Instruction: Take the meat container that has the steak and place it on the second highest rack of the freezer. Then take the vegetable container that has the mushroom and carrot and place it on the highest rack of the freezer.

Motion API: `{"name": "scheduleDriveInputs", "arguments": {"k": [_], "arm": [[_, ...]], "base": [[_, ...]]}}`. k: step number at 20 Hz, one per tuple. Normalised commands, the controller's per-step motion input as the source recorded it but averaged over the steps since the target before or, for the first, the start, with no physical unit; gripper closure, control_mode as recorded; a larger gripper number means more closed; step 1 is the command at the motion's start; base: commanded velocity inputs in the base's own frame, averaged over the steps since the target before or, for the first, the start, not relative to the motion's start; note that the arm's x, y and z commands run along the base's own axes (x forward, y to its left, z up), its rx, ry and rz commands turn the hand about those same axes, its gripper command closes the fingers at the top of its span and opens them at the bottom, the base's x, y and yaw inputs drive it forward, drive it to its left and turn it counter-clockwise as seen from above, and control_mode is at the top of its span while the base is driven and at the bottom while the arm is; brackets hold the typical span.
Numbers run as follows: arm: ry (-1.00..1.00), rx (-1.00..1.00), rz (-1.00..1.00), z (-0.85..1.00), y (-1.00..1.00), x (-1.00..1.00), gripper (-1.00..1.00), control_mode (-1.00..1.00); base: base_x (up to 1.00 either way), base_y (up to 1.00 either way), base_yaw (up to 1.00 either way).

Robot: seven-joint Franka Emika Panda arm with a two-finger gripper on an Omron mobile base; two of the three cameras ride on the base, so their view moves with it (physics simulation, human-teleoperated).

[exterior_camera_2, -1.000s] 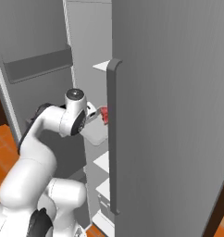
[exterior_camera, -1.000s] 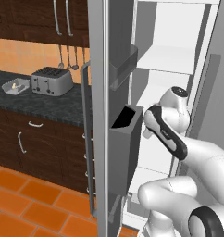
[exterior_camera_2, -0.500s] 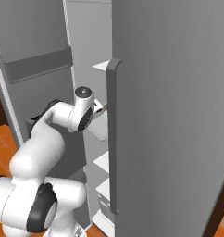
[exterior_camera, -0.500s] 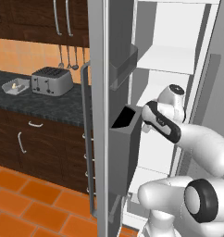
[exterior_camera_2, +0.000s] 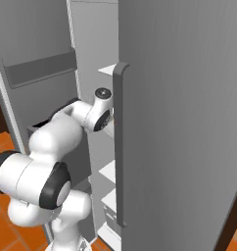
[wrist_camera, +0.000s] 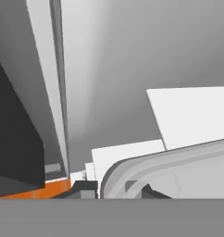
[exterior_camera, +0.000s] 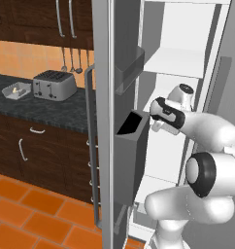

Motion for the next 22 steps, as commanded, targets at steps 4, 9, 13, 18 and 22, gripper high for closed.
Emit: {"name": "scheduleDriveInputs", "arguments": {"k": [4,9,13,18,22], "arm": [[0.0,0.0,0.0,-0.06,-0.25,0.42,1.0,-1.0],[0.0,0.0,0.0,-0.07,-0.2,0.48,1.0,-1.0],[0.0,0.0,0.0,-0.17,-0.13,0.57,1.0,-1.0],[-0.02,-0.01,0.0,-0.15,-0.1,0.39,1.0,-1.0],[-0.02,0.0,0.0,0.0,-0.01,0.15,-1.0,-1.0]], "base": [[0.0,0.0,0.0],[0.0,0.0,0.0],[0.0,0.0,0.0],[0.0,0.0,0.0],[0.0,0.0,0.0]]}}
